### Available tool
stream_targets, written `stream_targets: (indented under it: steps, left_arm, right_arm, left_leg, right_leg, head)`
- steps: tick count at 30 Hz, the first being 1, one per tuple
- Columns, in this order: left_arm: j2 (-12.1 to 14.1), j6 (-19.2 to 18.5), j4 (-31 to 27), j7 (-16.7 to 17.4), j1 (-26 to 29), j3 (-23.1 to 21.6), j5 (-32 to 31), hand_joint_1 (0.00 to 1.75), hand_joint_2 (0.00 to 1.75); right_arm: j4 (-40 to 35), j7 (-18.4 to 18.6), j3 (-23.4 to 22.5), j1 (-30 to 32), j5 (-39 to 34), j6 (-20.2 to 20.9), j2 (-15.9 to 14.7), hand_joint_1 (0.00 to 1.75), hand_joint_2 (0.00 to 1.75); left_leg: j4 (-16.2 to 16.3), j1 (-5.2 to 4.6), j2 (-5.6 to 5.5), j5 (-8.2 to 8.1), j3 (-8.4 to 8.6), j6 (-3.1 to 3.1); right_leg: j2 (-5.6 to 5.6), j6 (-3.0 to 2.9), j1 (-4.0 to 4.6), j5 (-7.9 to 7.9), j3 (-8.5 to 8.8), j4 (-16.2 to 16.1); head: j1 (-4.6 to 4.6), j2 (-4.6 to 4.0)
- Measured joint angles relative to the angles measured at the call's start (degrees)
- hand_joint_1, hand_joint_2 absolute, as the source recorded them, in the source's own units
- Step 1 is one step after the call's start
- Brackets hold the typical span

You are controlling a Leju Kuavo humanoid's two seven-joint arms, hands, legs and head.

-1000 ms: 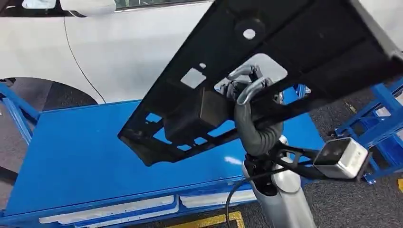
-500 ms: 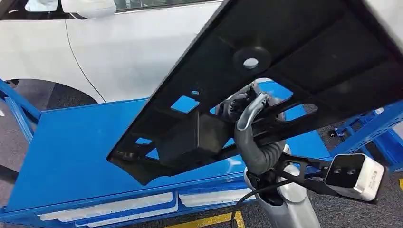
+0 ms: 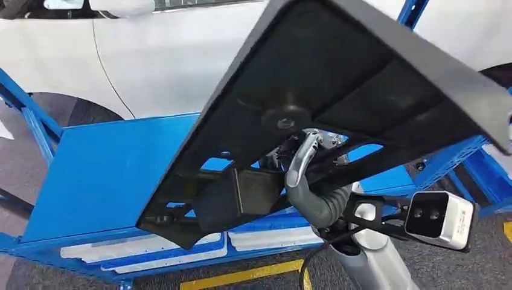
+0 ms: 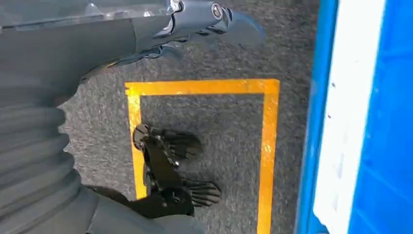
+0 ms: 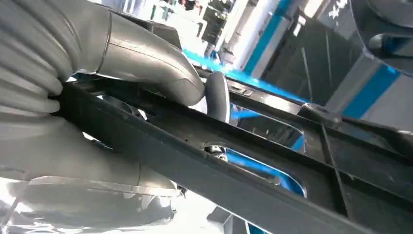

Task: Take the parts from the cabinet and place them on the table.

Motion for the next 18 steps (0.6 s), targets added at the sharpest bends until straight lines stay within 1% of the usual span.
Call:
stream_targets:
  steps: [1,2,3,4,5,6,7,8,9,10,11,12,13,14,15,16,17,18]
  left_arm:
    - [-0.06,0.00,0.00,0.26,0.05,0.00,-0.02,0.00,1.75]
    - [-0.22,0.00,0.00,0.53,-0.12,0.00,-0.02,0.00,1.75]
    - [-0.22,-0.02,0.00,0.92,-0.24,0.00,-0.02,0.00,1.75]
    - [-0.22,-0.13,0.00,1.36,-0.30,0.00,-0.02,0.00,1.75]
    - [-0.24,-0.20,0.00,1.58,-0.28,0.00,-0.04,0.00,1.75]
    - [-0.24,-0.24,0.00,1.66,-0.23,0.00,-0.04,0.00,1.75]
    - [-0.28,-0.26,0.00,1.90,-0.13,0.00,-0.04,0.00,1.75]
    - [-0.35,-0.26,0.00,2.10,-0.06,0.00,-0.04,0.00,1.75]
    - [-0.39,-0.26,0.00,2.65,-0.06,0.00,-0.15,0.00,1.75]
    - [-0.55,-0.07,0.02,3.92,-0.08,0.00,-0.57,0.00,1.75]
    - [-0.61,0.37,0.00,5.63,-0.09,-0.04,-1.16,0.00,1.75]
    - [-0.68,0.91,0.00,7.77,-0.04,-0.15,-1.87,0.00,1.75]
    - [-0.77,1.53,0.02,10.37,0.00,-0.31,-2.52,0.00,1.75]
    - [-0.85,2.19,0.02,12.89,0.07,-0.39,-3.06,0.00,1.75]
    - [-1.00,2.82,0.04,15.31,0.19,-0.50,-3.59,0.00,1.75]
    - [-1.09,3.39,0.04,17.48,0.45,-0.61,-4.00,0.00,1.75]
    - [-1.11,3.80,0.04,18.94,0.70,-0.70,-4.48,0.00,1.75]
    - [-1.14,4.04,0.07,19.74,0.94,-0.77,-4.72,0.00,1.75]
  right_arm:
    - [0.41,0.59,0.26,-1.48,-1.19,-0.28,-0.58,1.75,1.75]
    - [0.83,1.03,0.44,-2.91,-2.46,-0.75,-1.34,1.75,1.75]
    - [1.12,1.47,0.55,-4.27,-3.71,-1.21,-2.02,1.75,1.75]
    - [1.51,1.89,0.72,-5.70,-5.02,-1.71,-2.72,1.75,1.75]
    - [1.86,2.19,0.81,-6.61,-5.71,-1.86,-3.41,1.75,1.75]
    - [2.10,2.28,0.88,-7.18,-5.95,-1.93,-3.87,1.75,1.75]
    - [2.53,2.41,0.98,-7.60,-6.15,-2.03,-4.48,1.75,1.75]
    - [2.80,2.60,1.14,-7.95,-6.32,-2.16,-4.81,1.75,1.75]
    - [2.98,2.78,1.31,-8.45,-6.65,-2.65,-5.12,1.75,1.75]
    - [3.17,3.00,1.69,-9.15,-7.38,-3.52,-5.64,1.75,1.75]
    - [3.30,3.22,2.10,-10.16,-8.25,-4.64,-6.23,1.75,1.75]
    - [3.41,3.39,2.49,-11.19,-9.15,-5.73,-6.84,1.75,1.75]
    - [3.50,3.48,2.93,-12.07,-10.07,-6.80,-7.44,1.75,1.75]
    - [3.65,3.59,3.26,-12.94,-10.92,-7.74,-8.14,1.75,1.75]
    - [3.83,3.76,3.76,-13.87,-11.62,-8.64,-8.75,1.75,1.75]
    - [4.00,4.18,4.20,-14.83,-12.21,-9.54,-9.34,1.75,1.75]
    - [4.24,4.53,4.78,-15.90,-12.83,-10.38,-9.97,1.75,1.75]
    - [4.37,4.75,5.31,-16.86,-13.32,-11.15,-10.43,1.75,1.75]
  left_leg:
    - [-0.39,0.18,0.05,0.97,-0.37,0.46]
    - [-0.54,0.42,0.48,1.76,-0.74,0.82]
    - [-0.54,0.42,0.55,2.35,-1.49,1.32]
    - [-0.49,0.41,0.62,3.06,-2.37,1.50]
    - [-0.44,0.39,0.63,3.66,-3.21,1.57]
    - [-0.39,0.38,0.63,4.25,-4.04,1.55]
    - [-0.26,0.38,0.63,4.86,-4.96,1.47]
    - [-0.11,0.39,0.62,5.30,-5.76,1.39]
    - [0.13,0.40,0.61,5.71,-6.54,1.24]
    - [0.46,0.41,0.58,6.03,-7.24,1.07]
    - [0.90,0.41,0.55,6.29,-7.81,0.84]
    - [1.16,0.18,0.52,6.53,-8.41,0.48]
    - [1.09,0.18,0.53,6.98,-8.45,0.15]
    - [1.02,0.17,0.53,7.36,-8.40,-0.16]
    - [0.89,0.26,0.53,7.84,-8.56,-0.46]
    - [0.69,0.07,0.47,8.30,-8.73,-0.85]
    - [1.02,0.24,0.43,7.59,-9.04,-1.11]
    - [2.88,0.33,0.42,4.68,-10.01,-1.21]
  right_leg:
    - [0.06,0.46,0.20,0.62,-0.27,-0.17]
    - [0.22,0.62,-0.22,-0.88,-0.82,0.61]
    - [0.21,0.83,-0.22,-4.06,-1.79,2.78]
    - [0.21,1.11,-0.33,-8.03,-3.15,7.15]
    - [0.21,1.36,-0.40,-10.95,-4.39,11.75]
    - [0.20,1.56,-0.42,-12.70,-5.29,15.92]
    - [0.20,1.70,-0.45,-12.83,-5.32,18.49]
    - [0.20,1.73,-0.50,-11.66,-4.18,18.05]
    - [0.20,1.68,-0.53,-9.81,-1.57,15.29]
    - [0.19,1.55,-0.55,-8.21,1.76,10.69]
    - [0.21,1.36,-0.56,-7.57,6.02,4.75]
    - [0.28,1.03,-0.38,-9.64,8.40,0.83]
    - [0.33,0.43,-0.02,-9.10,8.16,0.78]
    - [0.31,0.20,0.04,-8.83,7.99,0.45]
    - [0.31,-0.18,0.18,-8.67,7.67,0.58]
    - [0.25,-0.67,0.00,-8.08,7.38,0.24]
    - [-0.02,-1.23,-0.36,-7.27,6.98,-0.16]
    - [-0.10,-1.72,-0.32,-6.67,6.25,-0.20]
  head:
    - [0.02,-0.02]
    - [-0.07,-0.02]
    - [0.11,-0.02]
    - [0.33,0.00]
    - [0.28,-0.02]
    - [0.28,0.00]
    - [0.35,-0.02]
    - [0.37,-0.02]
    - [0.35,-0.02]
    - [0.35,-0.02]
    - [0.33,0.00]
    - [0.37,-0.02]
    - [0.15,0.00]
    - [0.44,-0.02]
    - [0.48,0.00]
    - [0.48,-0.02]
    - [0.50,-0.02]
    - [0.44,-0.02]
